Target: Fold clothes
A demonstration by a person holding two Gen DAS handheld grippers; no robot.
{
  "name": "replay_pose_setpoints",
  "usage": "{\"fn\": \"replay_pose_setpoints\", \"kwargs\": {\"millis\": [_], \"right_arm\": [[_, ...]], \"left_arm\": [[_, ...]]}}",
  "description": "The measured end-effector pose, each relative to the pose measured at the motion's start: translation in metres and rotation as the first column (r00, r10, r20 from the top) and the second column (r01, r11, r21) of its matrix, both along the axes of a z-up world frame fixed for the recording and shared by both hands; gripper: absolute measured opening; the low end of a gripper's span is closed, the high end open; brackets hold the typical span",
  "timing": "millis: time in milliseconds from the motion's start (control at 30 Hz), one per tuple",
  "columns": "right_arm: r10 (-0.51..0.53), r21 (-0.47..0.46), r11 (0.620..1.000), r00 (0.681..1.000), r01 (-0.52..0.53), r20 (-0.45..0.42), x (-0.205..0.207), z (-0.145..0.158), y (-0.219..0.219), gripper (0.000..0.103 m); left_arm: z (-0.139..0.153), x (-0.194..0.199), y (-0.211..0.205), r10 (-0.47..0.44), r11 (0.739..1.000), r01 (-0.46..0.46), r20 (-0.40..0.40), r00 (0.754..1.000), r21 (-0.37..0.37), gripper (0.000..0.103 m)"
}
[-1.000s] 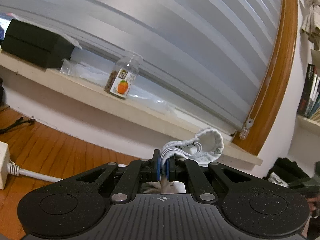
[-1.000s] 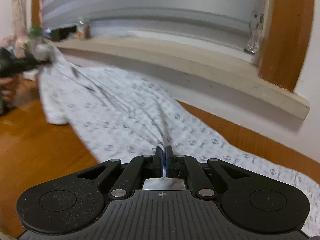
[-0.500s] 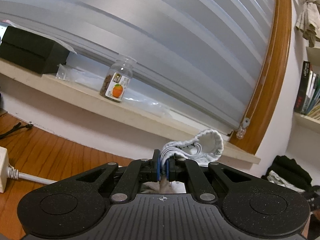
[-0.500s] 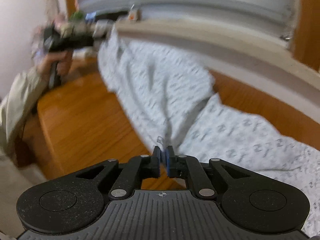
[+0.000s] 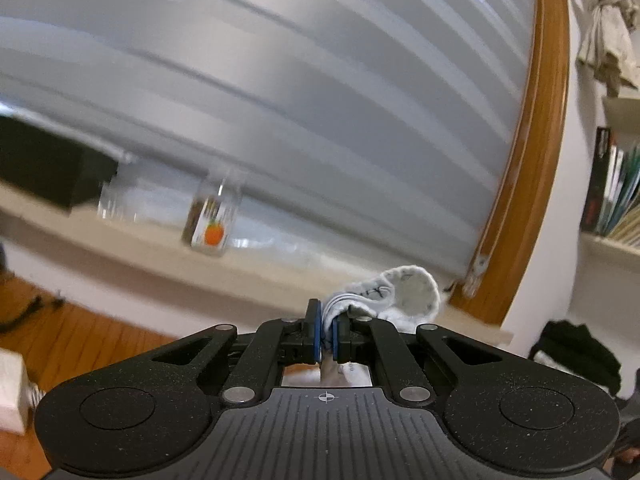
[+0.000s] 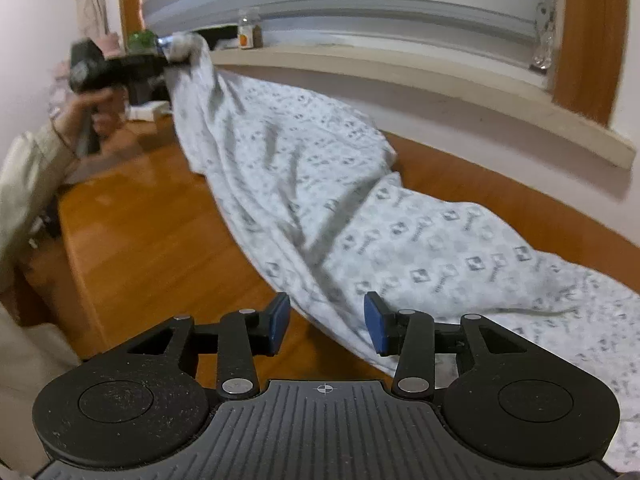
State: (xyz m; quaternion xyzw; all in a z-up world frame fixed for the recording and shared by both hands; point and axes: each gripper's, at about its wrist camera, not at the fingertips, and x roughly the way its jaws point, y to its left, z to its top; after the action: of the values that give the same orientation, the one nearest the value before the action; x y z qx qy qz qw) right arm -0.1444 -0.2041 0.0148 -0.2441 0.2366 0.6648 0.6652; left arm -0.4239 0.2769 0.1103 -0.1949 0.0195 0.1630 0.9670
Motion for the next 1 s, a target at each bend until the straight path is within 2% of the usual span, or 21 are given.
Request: {"fn": "replay_pose_setpoints", "kwargs": {"millis": [33,67,167,300,367,500,567,600,700,767,800,833,867,933,1000], "right_arm": [[-0.012,0.000,1.000,1.000,0.012,0.008,0.002,-0.001,0.001,0.033],[-0.024,0.000,1.000,1.000,0.024,0.015,0.004,-0.001,0.001,0.002],[-0.068,0.059,0.996,0.997,0.066,0.032,0.010,0.010,0.001,0.004],[-0.130,0.210,0.971,0.989,0.113,0.069,0.008,0.045,-0.009,0.003],[-0.131,0.258,0.960,0.990,0.114,0.052,0.007,0.063,-0.014,0.003],[-0.062,0.328,0.943,0.998,0.061,-0.006,-0.006,0.089,-0.025,0.003],[-0.001,0.322,0.947,0.999,0.013,-0.037,-0.017,0.091,-0.024,0.003],[0.024,0.312,0.950,0.999,-0.009,-0.043,-0.024,0.088,-0.022,0.003],[0.081,0.235,0.970,0.995,-0.065,-0.058,-0.039,0.074,-0.006,0.004],[0.086,0.188,0.980,0.994,-0.072,-0.071,-0.042,0.063,0.006,0.005],[0.083,0.177,0.982,0.994,-0.069,-0.074,-0.042,0.059,0.009,0.006],[0.077,0.176,0.982,0.994,-0.062,-0.080,-0.041,0.057,0.009,0.006],[0.065,0.175,0.983,0.994,-0.049,-0.089,-0.038,0.057,0.010,0.007],[0.041,0.175,0.984,0.996,-0.026,-0.085,-0.032,0.058,0.007,0.013],[0.018,0.174,0.985,0.997,-0.004,-0.078,-0.027,0.060,0.003,0.016]], "left_arm": [[0.006,-0.002,0.000,0.018,1.000,-0.018,0.006,1.000,0.017,0.005],[0.014,-0.003,0.001,0.030,0.999,-0.031,0.006,1.000,0.025,0.005],[0.033,-0.008,0.004,0.056,0.996,-0.056,0.010,0.998,0.063,0.004],[0.048,-0.017,0.006,0.095,0.988,-0.094,-0.003,0.995,0.122,0.005],[0.053,-0.027,0.009,0.117,0.984,-0.117,0.008,0.993,0.132,0.005],[0.059,-0.052,0.016,0.170,0.976,-0.172,0.028,0.985,0.131,0.005],[0.061,-0.064,0.023,0.188,0.975,-0.190,0.031,0.982,0.118,0.004],[0.059,-0.066,0.025,0.187,0.976,-0.187,0.008,0.982,0.114,0.005],[0.054,-0.069,0.032,0.183,0.979,-0.176,-0.067,0.981,0.101,0.015],[0.051,-0.069,0.034,0.191,0.979,-0.182,-0.098,0.977,0.093,0.025],[0.049,-0.068,0.034,0.198,0.978,-0.188,-0.114,0.974,0.092,0.027],[0.048,-0.068,0.032,0.213,0.975,-0.200,-0.132,0.968,0.101,0.034],[0.048,-0.067,0.031,0.233,0.970,-0.218,-0.152,0.960,0.110,0.045],[0.048,-0.068,0.031,0.261,0.963,-0.241,-0.191,0.946,0.123,0.055],[0.048,-0.074,0.033,0.265,0.962,-0.242,-0.219,0.939,0.123,0.058]]}}
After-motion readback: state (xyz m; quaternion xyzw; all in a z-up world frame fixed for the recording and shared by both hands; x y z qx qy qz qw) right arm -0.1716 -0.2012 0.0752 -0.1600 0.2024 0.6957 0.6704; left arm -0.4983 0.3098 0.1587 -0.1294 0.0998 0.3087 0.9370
